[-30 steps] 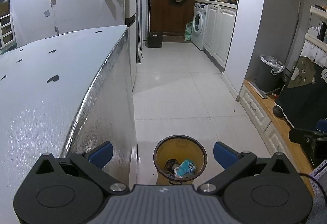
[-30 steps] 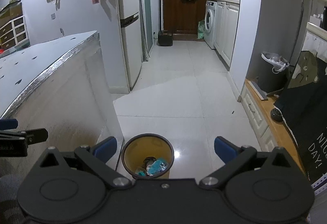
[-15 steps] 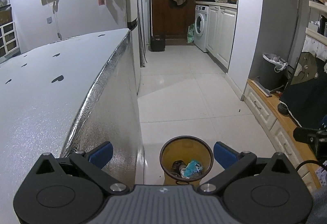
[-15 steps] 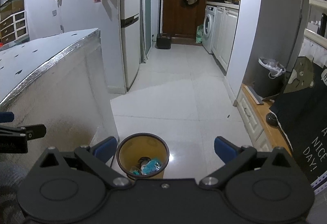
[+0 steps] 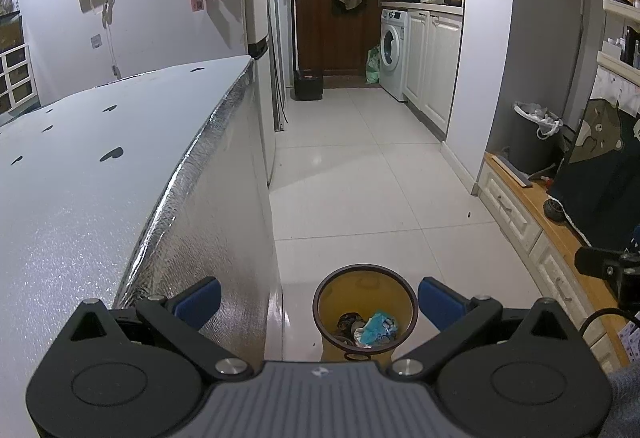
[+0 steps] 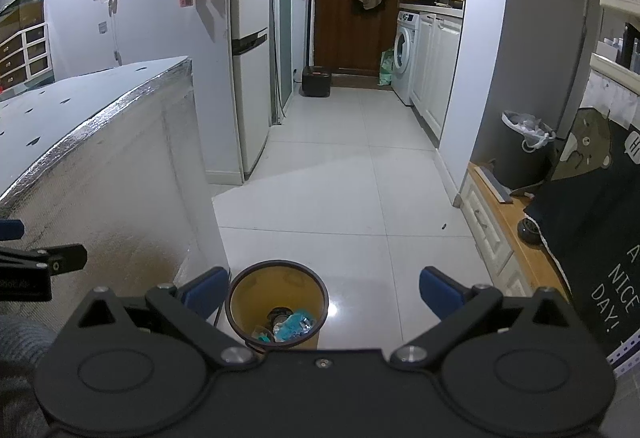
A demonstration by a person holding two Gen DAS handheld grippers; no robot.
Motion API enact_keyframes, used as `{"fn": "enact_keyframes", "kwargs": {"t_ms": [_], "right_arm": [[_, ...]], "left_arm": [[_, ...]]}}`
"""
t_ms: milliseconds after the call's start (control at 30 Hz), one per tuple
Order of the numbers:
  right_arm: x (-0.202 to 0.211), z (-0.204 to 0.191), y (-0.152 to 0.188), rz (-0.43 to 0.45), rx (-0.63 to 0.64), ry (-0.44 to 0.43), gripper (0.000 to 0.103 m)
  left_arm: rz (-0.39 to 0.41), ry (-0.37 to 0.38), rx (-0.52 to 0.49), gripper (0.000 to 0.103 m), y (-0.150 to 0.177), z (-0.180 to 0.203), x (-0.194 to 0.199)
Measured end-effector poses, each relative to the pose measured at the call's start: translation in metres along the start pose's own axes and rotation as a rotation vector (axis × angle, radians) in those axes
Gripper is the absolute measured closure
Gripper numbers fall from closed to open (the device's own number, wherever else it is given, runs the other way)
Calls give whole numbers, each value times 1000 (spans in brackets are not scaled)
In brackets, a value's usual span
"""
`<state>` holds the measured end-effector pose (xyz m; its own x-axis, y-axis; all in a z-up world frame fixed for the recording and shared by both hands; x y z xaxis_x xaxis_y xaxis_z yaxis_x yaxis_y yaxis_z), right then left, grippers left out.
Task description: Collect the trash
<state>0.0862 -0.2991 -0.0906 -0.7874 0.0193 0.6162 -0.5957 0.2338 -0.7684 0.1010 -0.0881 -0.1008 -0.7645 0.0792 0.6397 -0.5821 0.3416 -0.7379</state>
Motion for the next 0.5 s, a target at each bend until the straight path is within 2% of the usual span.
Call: {"fn": "enact_keyframes", "kwargs": {"t_ms": [500], "right_arm": [[0, -1, 2, -3, -1, 5, 0]], "left_arm": [[-1, -1, -12, 0, 1, 6, 0]]}}
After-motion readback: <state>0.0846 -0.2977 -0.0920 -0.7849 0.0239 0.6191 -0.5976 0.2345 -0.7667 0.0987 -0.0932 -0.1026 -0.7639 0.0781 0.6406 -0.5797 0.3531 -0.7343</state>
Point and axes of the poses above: each gripper's, at about its wrist camera, not at the fingertips, and x roughly against the way its jaws point, z to its right, y to its underside, the point moved 5 cm from there along -x, roughly the way its jaws point, and after that the axes turned 14 degrees about -x, right-handed, at the moved point
